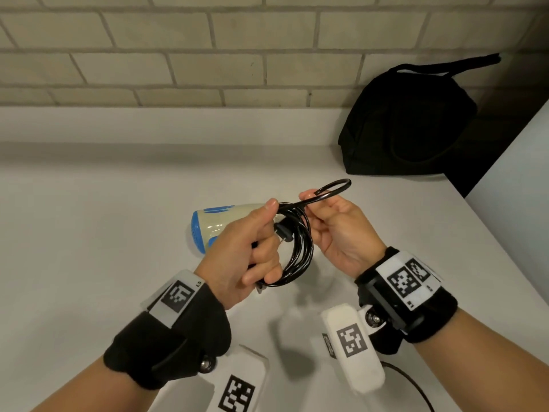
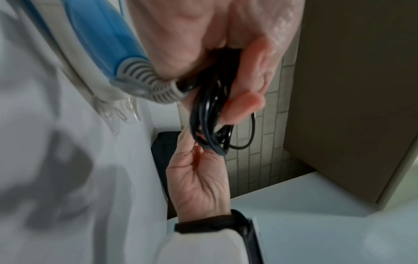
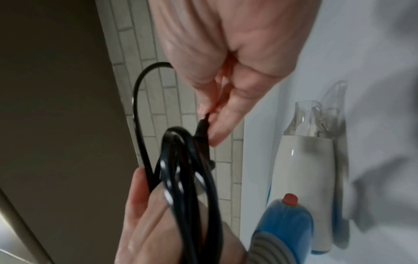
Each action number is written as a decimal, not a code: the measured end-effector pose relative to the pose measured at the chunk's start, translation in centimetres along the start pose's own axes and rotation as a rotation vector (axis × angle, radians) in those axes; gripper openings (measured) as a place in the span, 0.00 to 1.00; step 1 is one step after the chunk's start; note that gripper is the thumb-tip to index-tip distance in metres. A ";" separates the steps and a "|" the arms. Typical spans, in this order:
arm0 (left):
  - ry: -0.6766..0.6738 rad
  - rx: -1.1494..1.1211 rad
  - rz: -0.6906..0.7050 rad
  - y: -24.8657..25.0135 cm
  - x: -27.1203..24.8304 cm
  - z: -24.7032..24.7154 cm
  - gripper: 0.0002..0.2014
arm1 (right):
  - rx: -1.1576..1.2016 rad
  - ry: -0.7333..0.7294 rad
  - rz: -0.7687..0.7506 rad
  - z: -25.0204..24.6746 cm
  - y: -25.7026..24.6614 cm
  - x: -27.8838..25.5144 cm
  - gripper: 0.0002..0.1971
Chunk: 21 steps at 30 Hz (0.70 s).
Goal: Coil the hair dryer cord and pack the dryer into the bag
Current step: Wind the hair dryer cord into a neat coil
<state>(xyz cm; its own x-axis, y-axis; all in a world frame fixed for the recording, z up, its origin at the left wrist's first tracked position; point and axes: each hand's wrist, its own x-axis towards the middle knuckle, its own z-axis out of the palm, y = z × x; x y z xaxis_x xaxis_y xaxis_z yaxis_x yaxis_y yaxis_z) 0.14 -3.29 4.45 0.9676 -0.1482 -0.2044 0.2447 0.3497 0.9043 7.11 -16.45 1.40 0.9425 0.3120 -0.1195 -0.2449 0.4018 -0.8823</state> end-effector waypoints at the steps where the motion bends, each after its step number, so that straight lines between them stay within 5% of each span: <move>1: -0.007 0.033 0.006 0.0 -0.1 0.0 0.21 | 0.018 -0.029 0.017 -0.1 0.0 -0.2 0.10; 8: -0.013 0.228 0.079 -0.3 -1.0 0.2 0.27 | 0.120 -0.149 0.086 -0.6 1.0 -0.4 0.06; 15: 0.102 0.290 0.103 -0.2 -1.1 0.6 0.18 | 0.208 -0.101 0.125 0.2 1.4 -0.7 0.05; 18: 0.138 0.346 0.144 -0.2 -1.0 0.5 0.11 | 0.129 -0.189 0.157 0.5 1.3 -1.0 0.08; 21: 0.197 0.382 0.185 -0.3 -0.8 0.2 0.14 | 0.032 -0.336 0.229 0.5 1.2 -1.5 0.05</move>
<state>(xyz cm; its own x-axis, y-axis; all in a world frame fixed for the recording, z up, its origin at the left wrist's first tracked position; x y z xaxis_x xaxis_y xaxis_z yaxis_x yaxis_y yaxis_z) -0.68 -3.53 4.39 0.9953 0.0755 -0.0604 0.0618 -0.0173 0.9979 5.24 -15.99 0.76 0.7371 0.6586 -0.1515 -0.4521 0.3139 -0.8349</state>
